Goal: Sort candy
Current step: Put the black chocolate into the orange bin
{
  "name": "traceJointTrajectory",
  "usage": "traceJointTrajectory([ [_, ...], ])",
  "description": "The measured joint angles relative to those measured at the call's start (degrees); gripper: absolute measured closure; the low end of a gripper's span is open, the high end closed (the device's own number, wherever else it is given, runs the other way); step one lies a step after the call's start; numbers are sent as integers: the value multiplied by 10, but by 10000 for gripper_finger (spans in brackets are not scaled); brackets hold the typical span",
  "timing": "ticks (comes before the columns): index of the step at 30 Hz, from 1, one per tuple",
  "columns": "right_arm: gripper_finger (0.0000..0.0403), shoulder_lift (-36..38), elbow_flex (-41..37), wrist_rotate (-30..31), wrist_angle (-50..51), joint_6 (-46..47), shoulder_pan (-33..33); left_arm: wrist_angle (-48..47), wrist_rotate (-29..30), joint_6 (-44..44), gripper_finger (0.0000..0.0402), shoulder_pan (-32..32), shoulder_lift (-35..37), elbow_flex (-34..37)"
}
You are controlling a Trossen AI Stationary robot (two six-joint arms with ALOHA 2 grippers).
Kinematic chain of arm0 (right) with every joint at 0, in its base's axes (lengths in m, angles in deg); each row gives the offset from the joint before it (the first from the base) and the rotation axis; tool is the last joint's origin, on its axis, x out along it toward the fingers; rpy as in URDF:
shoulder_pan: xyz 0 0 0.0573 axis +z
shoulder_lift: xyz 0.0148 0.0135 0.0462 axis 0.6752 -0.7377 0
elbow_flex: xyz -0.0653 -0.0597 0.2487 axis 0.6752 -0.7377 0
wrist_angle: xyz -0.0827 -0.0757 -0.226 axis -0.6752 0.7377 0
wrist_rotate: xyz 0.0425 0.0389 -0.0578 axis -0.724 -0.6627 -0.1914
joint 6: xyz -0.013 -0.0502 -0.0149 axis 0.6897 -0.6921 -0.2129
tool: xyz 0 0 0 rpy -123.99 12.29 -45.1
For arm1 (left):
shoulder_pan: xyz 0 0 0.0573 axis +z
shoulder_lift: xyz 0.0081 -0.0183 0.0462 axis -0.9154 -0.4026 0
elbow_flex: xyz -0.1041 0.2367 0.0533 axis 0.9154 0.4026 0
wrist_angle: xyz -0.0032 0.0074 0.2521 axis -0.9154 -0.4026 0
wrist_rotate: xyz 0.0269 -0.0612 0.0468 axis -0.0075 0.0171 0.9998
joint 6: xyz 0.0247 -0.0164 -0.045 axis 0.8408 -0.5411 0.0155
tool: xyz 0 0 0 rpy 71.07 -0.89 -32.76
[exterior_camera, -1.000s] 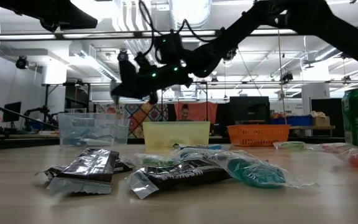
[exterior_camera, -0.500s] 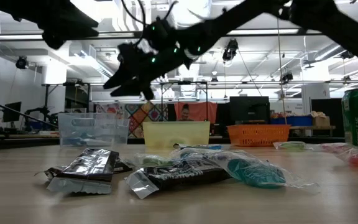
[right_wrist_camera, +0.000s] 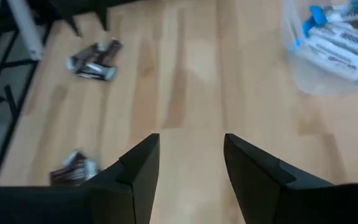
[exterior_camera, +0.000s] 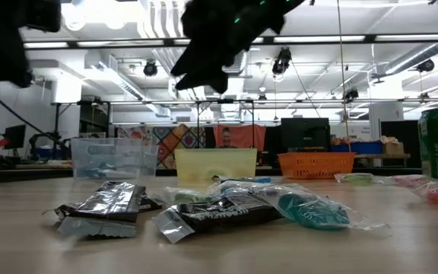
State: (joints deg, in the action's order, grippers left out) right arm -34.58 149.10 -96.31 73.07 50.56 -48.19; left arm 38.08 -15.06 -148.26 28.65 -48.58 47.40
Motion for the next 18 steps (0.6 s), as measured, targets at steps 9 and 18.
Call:
traceJointTrajectory([
  [9,232,109,-146,132,-133,43,99,-118,-19,-170,288,-77,-233,-132],
  [18,232,128,-151,187,-137,57,164,-188,-48,-180,255,-76,-381,-216],
])
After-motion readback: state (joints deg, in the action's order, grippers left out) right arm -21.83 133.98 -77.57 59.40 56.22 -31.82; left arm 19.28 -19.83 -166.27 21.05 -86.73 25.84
